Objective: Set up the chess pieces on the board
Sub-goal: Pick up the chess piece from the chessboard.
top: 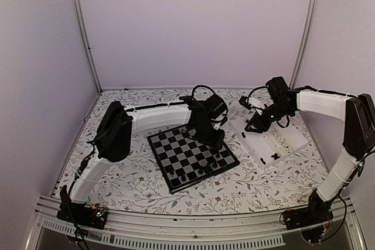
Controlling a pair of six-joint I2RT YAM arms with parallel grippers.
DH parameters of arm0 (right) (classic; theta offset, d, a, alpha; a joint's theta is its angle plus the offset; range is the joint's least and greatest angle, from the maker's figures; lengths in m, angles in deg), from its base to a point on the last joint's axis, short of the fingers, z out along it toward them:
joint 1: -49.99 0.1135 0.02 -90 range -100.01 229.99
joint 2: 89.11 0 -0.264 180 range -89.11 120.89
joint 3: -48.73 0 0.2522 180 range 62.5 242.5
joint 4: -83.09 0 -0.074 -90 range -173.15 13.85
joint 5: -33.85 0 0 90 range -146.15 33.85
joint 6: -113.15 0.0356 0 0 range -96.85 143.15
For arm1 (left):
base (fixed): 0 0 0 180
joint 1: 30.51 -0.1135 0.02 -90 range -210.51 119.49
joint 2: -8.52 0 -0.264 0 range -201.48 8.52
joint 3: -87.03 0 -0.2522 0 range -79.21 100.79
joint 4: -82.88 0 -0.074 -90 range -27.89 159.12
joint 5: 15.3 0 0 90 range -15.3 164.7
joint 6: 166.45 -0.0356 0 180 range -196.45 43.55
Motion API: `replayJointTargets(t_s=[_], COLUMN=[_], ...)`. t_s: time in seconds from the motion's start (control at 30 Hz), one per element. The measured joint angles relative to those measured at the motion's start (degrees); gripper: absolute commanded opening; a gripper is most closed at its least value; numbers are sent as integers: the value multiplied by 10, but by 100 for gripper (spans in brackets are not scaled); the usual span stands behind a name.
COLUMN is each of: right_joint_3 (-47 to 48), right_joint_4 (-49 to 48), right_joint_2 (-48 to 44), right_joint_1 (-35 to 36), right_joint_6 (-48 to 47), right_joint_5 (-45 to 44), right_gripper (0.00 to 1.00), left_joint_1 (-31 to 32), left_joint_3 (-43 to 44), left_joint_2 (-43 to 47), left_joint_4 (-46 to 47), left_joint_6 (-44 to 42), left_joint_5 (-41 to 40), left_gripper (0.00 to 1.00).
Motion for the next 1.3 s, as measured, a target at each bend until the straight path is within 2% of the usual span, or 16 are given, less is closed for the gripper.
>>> replayJointTargets(t_s=[0.3,0.43,0.6,1.3], right_joint_3=[0,0,0,0], right_joint_4=[0,0,0,1], right_joint_2=[0,0,0,2], right_joint_1=[0,0,0,0], right_joint_6=[0,0,0,0], right_joint_5=[0,1,3,9], right_gripper=[43,43,43,42], left_joint_1=[0,0,0,13], left_joint_3=[6,6,6,6], left_joint_2=[-2,-2,-2,-7], left_joint_4=[-17,-23,-26,-18], left_joint_6=[-1,-4,-13,-75], left_joint_5=[-12,-20,-26,-95], left_gripper=[39,31,27,22])
